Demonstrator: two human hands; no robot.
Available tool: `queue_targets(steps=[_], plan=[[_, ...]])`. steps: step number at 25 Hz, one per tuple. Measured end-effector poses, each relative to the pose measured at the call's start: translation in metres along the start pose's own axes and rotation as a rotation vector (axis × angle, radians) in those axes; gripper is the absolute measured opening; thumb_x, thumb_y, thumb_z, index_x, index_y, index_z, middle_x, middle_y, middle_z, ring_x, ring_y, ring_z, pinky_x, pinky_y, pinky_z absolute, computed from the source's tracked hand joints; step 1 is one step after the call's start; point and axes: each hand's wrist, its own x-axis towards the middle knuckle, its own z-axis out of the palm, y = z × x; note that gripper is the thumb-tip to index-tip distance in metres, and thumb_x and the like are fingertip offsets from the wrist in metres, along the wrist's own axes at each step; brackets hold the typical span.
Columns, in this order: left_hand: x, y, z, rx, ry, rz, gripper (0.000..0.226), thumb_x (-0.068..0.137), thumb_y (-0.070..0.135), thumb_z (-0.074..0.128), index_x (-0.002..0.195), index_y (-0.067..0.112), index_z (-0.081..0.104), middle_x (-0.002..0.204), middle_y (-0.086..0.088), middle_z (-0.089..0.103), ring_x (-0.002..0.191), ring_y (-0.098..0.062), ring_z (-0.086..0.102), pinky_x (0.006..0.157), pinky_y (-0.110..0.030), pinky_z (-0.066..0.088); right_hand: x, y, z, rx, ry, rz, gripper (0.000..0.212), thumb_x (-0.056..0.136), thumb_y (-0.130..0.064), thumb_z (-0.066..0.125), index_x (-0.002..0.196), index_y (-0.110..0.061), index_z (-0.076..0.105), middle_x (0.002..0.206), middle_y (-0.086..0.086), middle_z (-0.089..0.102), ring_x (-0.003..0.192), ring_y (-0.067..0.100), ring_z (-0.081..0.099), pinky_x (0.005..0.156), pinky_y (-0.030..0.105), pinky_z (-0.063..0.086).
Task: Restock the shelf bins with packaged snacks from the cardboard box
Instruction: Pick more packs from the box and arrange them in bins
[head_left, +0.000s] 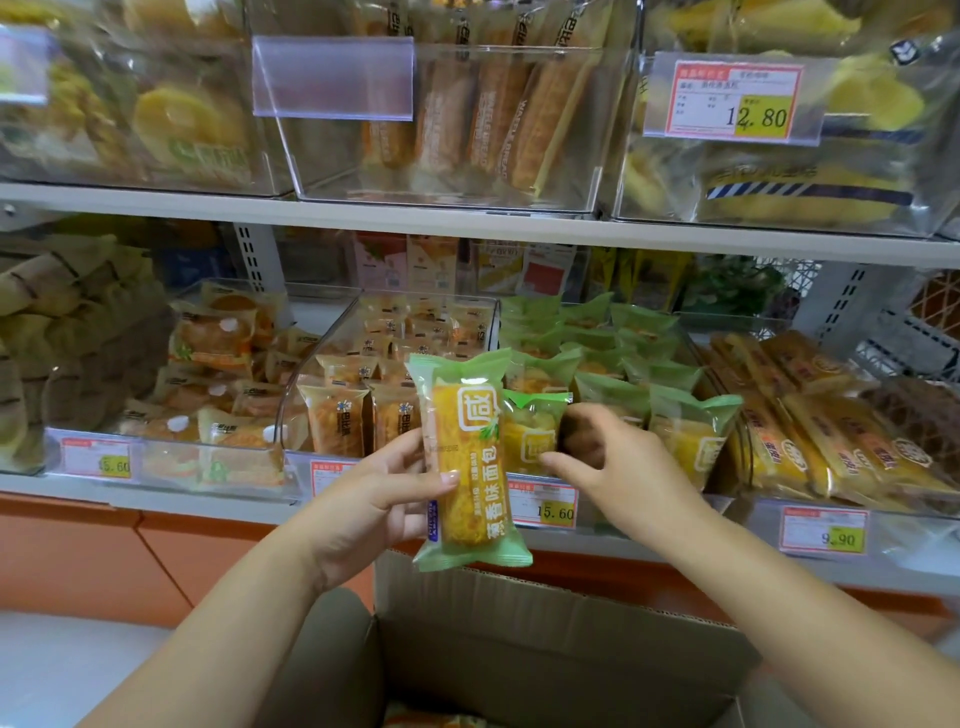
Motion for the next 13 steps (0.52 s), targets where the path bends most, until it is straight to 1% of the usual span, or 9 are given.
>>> queue_targets(steps=[2, 3, 5, 6, 8, 9, 10, 12, 13], plan=[[0.0, 0.003, 0.005, 0.006, -0.028, 0.024, 0.049, 0.085, 0.004, 0.065, 0.131, 0.018, 0.055, 0.123, -0.008, 0.069, 0.114, -0.025, 0.066, 0.086, -0.037, 0.058, -0.02, -0.003, -0.012, 0.199, 0.108, -0.05, 0.041, 0.086, -0.046, 0.063, 0.123, -0.031, 0.056, 0.101, -0.016, 0.066, 0.092, -0.003, 0.062, 0.079, 0.016, 0.051], [0.0, 0.004, 0.01, 0.021, -0.052, 0.04, 0.05, 0.085, 0.005, 0.068, 0.131, 0.018, 0.056, 0.125, -0.008, 0.068, 0.116, -0.025, 0.065, 0.088, -0.038, 0.058, -0.028, -0.007, -0.019, 0.335, 0.068, -0.031, 0.04, 0.083, -0.052, 0.059, 0.12, -0.034, 0.057, 0.099, -0.015, 0.068, 0.09, -0.003, 0.063, 0.077, 0.016, 0.051], [0.0, 0.006, 0.027, 0.083, -0.095, 0.062, 0.05, 0.085, 0.009, 0.07, 0.132, 0.02, 0.056, 0.128, -0.007, 0.066, 0.119, -0.023, 0.063, 0.094, -0.041, 0.055, -0.036, -0.014, -0.027, 0.561, -0.14, 0.041, 0.055, 0.072, -0.062, 0.054, 0.123, -0.04, 0.052, 0.104, -0.014, 0.07, 0.092, -0.001, 0.066, 0.08, 0.021, 0.054], [0.0, 0.005, 0.038, 0.118, -0.105, 0.069, 0.05, 0.086, 0.01, 0.07, 0.133, 0.021, 0.056, 0.128, -0.005, 0.066, 0.119, -0.022, 0.063, 0.098, -0.043, 0.053, -0.038, -0.015, -0.029, 0.596, -0.219, 0.059, 0.059, 0.069, -0.063, 0.056, 0.124, -0.043, 0.05, 0.106, -0.015, 0.07, 0.093, -0.001, 0.067, 0.081, 0.023, 0.055], [0.002, 0.004, 0.056, 0.231, -0.109, 0.102, 0.048, 0.088, 0.018, 0.069, 0.134, 0.027, 0.056, 0.128, 0.001, 0.066, 0.119, -0.017, 0.062, 0.102, -0.045, 0.049, -0.034, -0.015, -0.034, 0.591, -0.284, 0.051, 0.05, 0.069, -0.059, 0.063, 0.116, -0.047, 0.053, 0.106, -0.021, 0.07, 0.094, -0.003, 0.067, 0.078, 0.02, 0.055], [0.003, 0.005, 0.062, 0.335, -0.091, 0.143, 0.048, 0.088, 0.025, 0.068, 0.134, 0.032, 0.055, 0.127, 0.007, 0.066, 0.118, -0.011, 0.062, 0.102, -0.044, 0.049, -0.031, -0.013, -0.04, 0.595, -0.276, 0.053, 0.044, 0.07, -0.054, 0.066, 0.112, -0.046, 0.056, 0.104, -0.022, 0.071, 0.092, -0.004, 0.067, 0.078, 0.019, 0.054], [0.005, 0.008, 0.066, 0.453, -0.045, 0.203, 0.049, 0.087, 0.033, 0.068, 0.133, 0.038, 0.054, 0.126, 0.014, 0.065, 0.116, -0.004, 0.062, 0.1, -0.04, 0.051, -0.026, -0.008, -0.049, 0.612, -0.243, 0.062, 0.043, 0.07, -0.05, 0.068, 0.111, -0.042, 0.059, 0.102, -0.021, 0.072, 0.091, -0.002, 0.068, 0.08, 0.022, 0.054], [0.012, 0.02, 0.068, 0.66, 0.148, 0.36, 0.049, 0.084, 0.041, 0.067, 0.131, 0.046, 0.051, 0.123, 0.021, 0.062, 0.11, 0.008, 0.059, 0.096, -0.025, 0.052, -0.016, 0.01, -0.067, 0.639, -0.099, 0.107, 0.052, 0.062, -0.05, 0.074, 0.11, -0.036, 0.062, 0.102, -0.017, 0.073, 0.094, 0.005, 0.069, 0.09, 0.034, 0.053], [0.018, 0.027, 0.069, 0.757, 0.233, 0.44, 0.047, 0.086, 0.039, 0.066, 0.13, 0.046, 0.05, 0.123, 0.023, 0.06, 0.109, 0.01, 0.057, 0.094, -0.017, 0.05, -0.011, 0.02, -0.076, 0.617, -0.02, 0.128, 0.059, 0.058, -0.054, 0.076, 0.112, -0.035, 0.062, 0.104, -0.016, 0.073, 0.099, 0.007, 0.068, 0.094, 0.039, 0.05]])
